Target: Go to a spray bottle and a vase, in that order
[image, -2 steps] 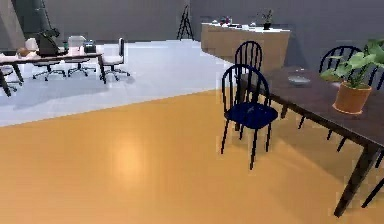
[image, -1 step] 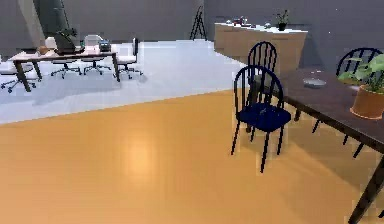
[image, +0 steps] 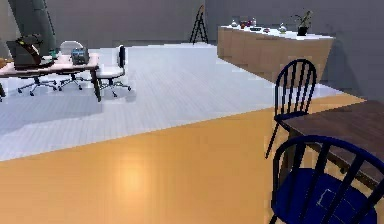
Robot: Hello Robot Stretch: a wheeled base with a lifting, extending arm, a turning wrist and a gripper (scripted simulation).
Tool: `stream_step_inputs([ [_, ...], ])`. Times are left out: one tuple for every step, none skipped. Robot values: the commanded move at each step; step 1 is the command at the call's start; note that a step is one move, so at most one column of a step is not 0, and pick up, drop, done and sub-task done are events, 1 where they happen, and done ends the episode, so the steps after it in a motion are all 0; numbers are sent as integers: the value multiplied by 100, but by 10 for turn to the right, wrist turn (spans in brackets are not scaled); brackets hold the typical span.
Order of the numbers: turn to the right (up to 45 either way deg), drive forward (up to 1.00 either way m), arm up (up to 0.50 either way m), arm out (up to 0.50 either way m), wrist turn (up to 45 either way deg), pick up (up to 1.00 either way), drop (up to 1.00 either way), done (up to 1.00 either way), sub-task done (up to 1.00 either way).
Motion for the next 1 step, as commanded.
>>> stream_step_inputs([
  [0, 80, 0, 0, 0, 0, 0, 0, 0],
])
